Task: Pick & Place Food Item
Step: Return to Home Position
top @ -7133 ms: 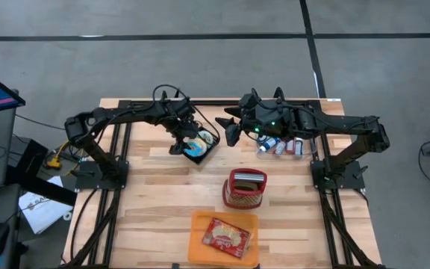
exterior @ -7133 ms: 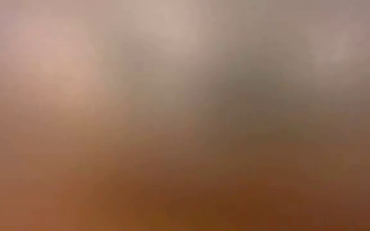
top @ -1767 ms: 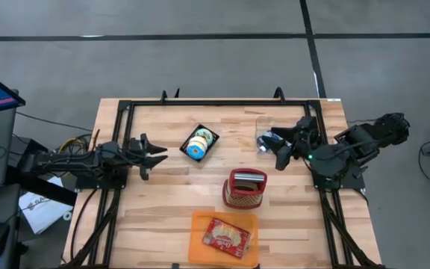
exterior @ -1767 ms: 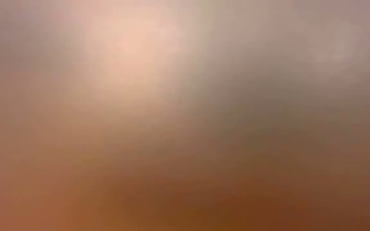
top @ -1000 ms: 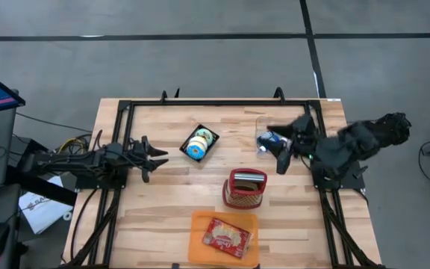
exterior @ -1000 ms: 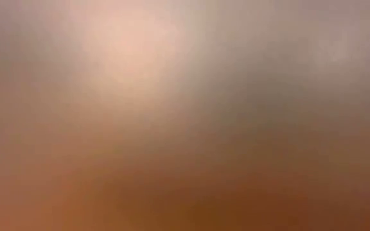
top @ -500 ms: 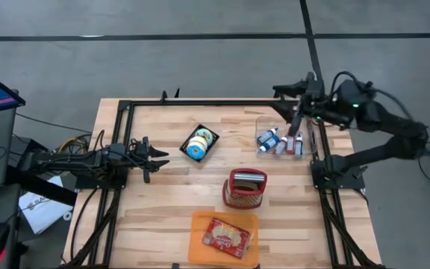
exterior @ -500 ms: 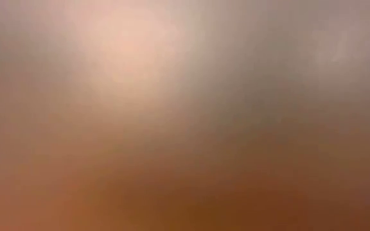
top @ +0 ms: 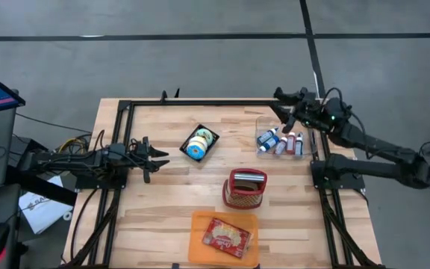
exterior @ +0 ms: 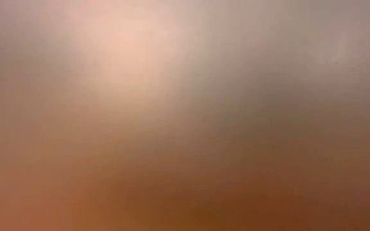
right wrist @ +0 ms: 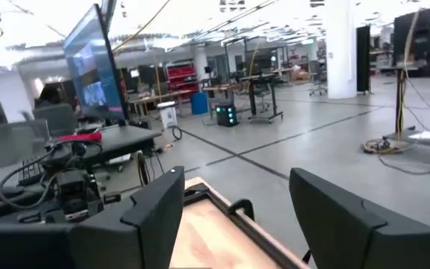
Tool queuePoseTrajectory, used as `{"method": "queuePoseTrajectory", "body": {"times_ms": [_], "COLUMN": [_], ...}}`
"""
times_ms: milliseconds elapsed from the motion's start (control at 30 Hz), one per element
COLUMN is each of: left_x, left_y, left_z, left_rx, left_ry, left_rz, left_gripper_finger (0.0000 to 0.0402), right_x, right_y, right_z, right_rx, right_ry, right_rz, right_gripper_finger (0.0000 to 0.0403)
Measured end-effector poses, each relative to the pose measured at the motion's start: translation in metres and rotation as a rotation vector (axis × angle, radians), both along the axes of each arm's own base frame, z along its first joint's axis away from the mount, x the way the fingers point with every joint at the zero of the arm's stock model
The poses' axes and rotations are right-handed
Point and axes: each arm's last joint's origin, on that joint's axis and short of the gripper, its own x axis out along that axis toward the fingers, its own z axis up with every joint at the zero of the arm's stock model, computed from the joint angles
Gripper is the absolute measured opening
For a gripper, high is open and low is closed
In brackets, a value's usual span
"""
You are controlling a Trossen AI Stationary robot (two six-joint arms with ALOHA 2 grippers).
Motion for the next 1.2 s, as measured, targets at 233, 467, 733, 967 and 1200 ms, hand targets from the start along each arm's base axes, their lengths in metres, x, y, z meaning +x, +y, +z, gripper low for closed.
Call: {"method": "queuePoseTrajectory", "body": {"times_ms": [233,467,733,967,1200], "left_x": [0.000,0.000,0.000,0.000,0.000], "left_y": [0.000,0.000,0.000,0.000,0.000], "left_z": [0.000,0.000,0.000,0.000,0.000], "left_rx": [0.000,0.000,0.000,0.000,0.000], "left_ry": [0.000,0.000,0.000,0.000,0.000], "left_rz": [0.000,0.000,0.000,0.000,0.000], "left_gripper_finger": [0.0140,0.0140,0.0140,0.0140,0.0140], "right_x": [-0.021,-0.037,-0.047,-0.057,-0.060], "right_y": [0.013,0.035,0.064,0.087,0.098], "right_z": [-0.054,-0.092,-0.103,-0.108,-0.139], "right_rx": [0.089,0.171,0.162,0.097,0.072], "right_ry": [0.019,0.046,0.121,0.131,0.101], "right_rz": [-0.023,-0.036,0.155,0.376,0.439], "right_gripper_finger": [0.0234,0.0234,0.0234,0.0234,0.0234]}}
